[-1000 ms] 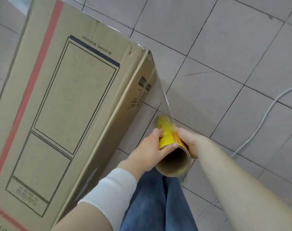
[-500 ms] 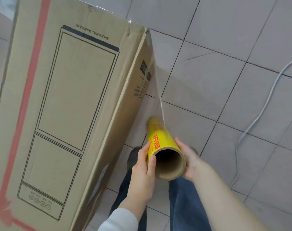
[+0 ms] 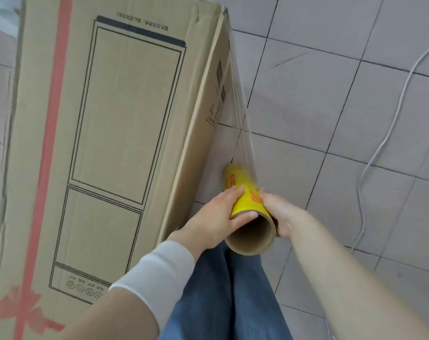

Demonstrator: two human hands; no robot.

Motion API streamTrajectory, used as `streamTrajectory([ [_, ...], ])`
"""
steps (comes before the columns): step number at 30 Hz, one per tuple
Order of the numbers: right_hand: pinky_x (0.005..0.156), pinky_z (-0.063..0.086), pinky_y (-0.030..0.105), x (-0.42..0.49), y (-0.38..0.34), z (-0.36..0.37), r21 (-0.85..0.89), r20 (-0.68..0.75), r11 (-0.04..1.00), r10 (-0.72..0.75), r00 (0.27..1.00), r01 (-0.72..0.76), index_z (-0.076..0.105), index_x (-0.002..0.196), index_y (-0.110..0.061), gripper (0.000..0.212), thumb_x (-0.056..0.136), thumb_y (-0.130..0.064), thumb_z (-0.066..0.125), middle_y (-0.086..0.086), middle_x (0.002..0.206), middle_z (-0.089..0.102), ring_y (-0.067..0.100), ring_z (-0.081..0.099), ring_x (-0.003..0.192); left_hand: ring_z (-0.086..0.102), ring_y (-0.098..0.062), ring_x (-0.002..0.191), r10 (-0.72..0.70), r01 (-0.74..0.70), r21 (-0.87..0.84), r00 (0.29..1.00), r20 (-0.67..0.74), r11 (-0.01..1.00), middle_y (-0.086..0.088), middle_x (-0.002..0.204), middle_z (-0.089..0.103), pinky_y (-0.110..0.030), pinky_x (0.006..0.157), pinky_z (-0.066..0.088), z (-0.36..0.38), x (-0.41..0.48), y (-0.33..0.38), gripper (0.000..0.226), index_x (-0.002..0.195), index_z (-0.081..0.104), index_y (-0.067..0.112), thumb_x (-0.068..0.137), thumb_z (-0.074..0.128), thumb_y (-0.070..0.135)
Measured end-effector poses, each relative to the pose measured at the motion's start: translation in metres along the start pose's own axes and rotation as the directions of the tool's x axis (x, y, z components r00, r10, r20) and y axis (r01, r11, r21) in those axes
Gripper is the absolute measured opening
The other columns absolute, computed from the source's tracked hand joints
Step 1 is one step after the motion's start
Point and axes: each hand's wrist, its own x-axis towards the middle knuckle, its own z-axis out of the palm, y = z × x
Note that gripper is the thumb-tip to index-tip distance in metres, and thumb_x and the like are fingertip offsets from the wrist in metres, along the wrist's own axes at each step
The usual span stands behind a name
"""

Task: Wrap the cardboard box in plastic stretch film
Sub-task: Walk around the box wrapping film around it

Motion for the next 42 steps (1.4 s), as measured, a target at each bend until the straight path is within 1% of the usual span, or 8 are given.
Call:
streamTrajectory([
  [6, 0.068, 0.054, 0.034, -0.002, 0.027, 0.0, 0.128, 0.13, 0.991, 0.032, 0.991, -0.049, 0.059, 0.123, -0.018, 0.059, 0.084, -0.062, 0.053, 0.016, 0.103, 0.069, 0.03, 0.065, 0.089, 0.042, -0.012, 0.127, -0.13, 0.031, -0.362, 0.959, -0.251, 0.932, 0.005, 0.142, 0.042, -0.025, 0.105, 0.034, 0.045, -0.037, -0.014, 0.07, 0.143, 0.025, 0.027, 0.081, 0.04, 0.057],
  [14, 0.066, 0.055, 0.035, -0.004, 0.054, 0.019, -0.012, 0.111, 0.997, 0.078, 0.991, -0.078, 0.058, 0.12, -0.013, 0.053, 0.09, -0.056, 0.05, 0.015, 0.093, 0.068, 0.028, 0.065, 0.08, 0.053, -0.008, 0.108, -0.307, 0.216, -0.417, 0.938, -0.163, 0.883, 0.011, 0.115, 0.053, -0.011, 0.074, 0.039, 0.077, -0.08, -0.032, 0.058, 0.13, 0.036, 0.024, 0.082, 0.044, 0.055],
  [19, 0.087, 0.055, 0.044, 0.005, 0.049, 0.029, -0.154, 0.106, 0.987, 0.063, 0.992, -0.047, 0.061, 0.121, -0.014, 0.065, 0.086, -0.067, 0.045, 0.018, 0.107, 0.069, 0.034, 0.066, 0.098, 0.015, 0.0, 0.137, -0.082, 0.054, -0.227, 0.99, -0.115, 0.972, 0.017, 0.149, 0.015, -0.02, 0.107, 0.02, 0.032, -0.052, -0.033, 0.088, 0.146, 0.016, 0.029, 0.072, 0.049, 0.064],
  [25, 0.087, 0.054, 0.042, 0.012, 0.07, 0.031, 0.037, 0.155, 0.999, 0.018, 0.988, -0.024, 0.06, 0.121, -0.017, 0.065, 0.088, -0.068, 0.035, 0.015, 0.105, 0.07, 0.031, 0.066, 0.098, 0.034, -0.019, 0.135, -0.02, -0.008, 0.136, 0.979, 0.205, 0.991, -0.001, 0.153, 0.027, -0.033, 0.109, 0.029, 0.02, -0.032, -0.044, 0.082, 0.147, 0.018, 0.025, 0.081, 0.053, 0.058],
  [29, 0.087, 0.051, 0.041, 0.018, 0.102, 0.033, 0.191, 0.093, 0.981, -0.06, 0.994, 0.042, 0.048, 0.136, -0.028, 0.054, 0.092, -0.059, 0.043, 0.008, 0.106, 0.069, 0.026, 0.063, 0.104, 0.043, -0.015, 0.128, -0.047, 0.048, -0.111, 0.999, 0.009, 0.993, 0.003, 0.142, 0.042, -0.031, 0.106, 0.036, 0.035, -0.058, -0.073, 0.078, 0.145, 0.024, 0.024, 0.081, 0.048, 0.062],
  [34, 0.066, 0.055, 0.034, 0.016, 0.127, 0.061, 0.356, 0.257, 0.931, -0.02, 0.966, -0.076, 0.062, 0.123, -0.018, 0.064, 0.08, -0.064, 0.057, 0.017, 0.099, 0.07, 0.03, 0.067, 0.087, 0.045, 0.024, 0.103, -0.142, 0.029, -0.48, 0.969, -0.201, 0.877, 0.031, 0.113, 0.049, 0.004, 0.081, 0.034, 0.078, -0.106, -0.085, 0.067, 0.129, 0.032, 0.039, 0.068, 0.041, 0.068],
  [39, 0.059, 0.052, 0.03, 0.022, 0.14, 0.074, 0.222, 0.219, 0.971, 0.038, 0.975, -0.088, 0.057, 0.127, -0.014, 0.054, 0.088, -0.052, 0.055, 0.015, 0.088, 0.069, 0.027, 0.066, 0.073, 0.055, 0.006, 0.102, -0.291, 0.183, -0.48, 0.943, -0.162, 0.858, 0.016, 0.112, 0.059, -0.003, 0.073, 0.04, 0.099, -0.13, -0.105, 0.074, 0.12, 0.041, 0.032, 0.06, 0.042, 0.076],
  [42, 0.059, 0.051, 0.03, 0.022, 0.133, 0.076, 0.183, 0.19, 0.981, 0.03, 0.981, -0.066, 0.059, 0.12, -0.01, 0.05, 0.091, -0.05, 0.052, 0.016, 0.086, 0.068, 0.027, 0.064, 0.071, 0.032, 0.001, 0.131, -0.177, 0.093, -0.385, 0.966, -0.189, 0.918, 0.017, 0.141, 0.034, -0.012, 0.097, 0.028, 0.085, -0.121, -0.109, 0.088, 0.137, 0.031, 0.03, 0.063, 0.047, 0.074],
])
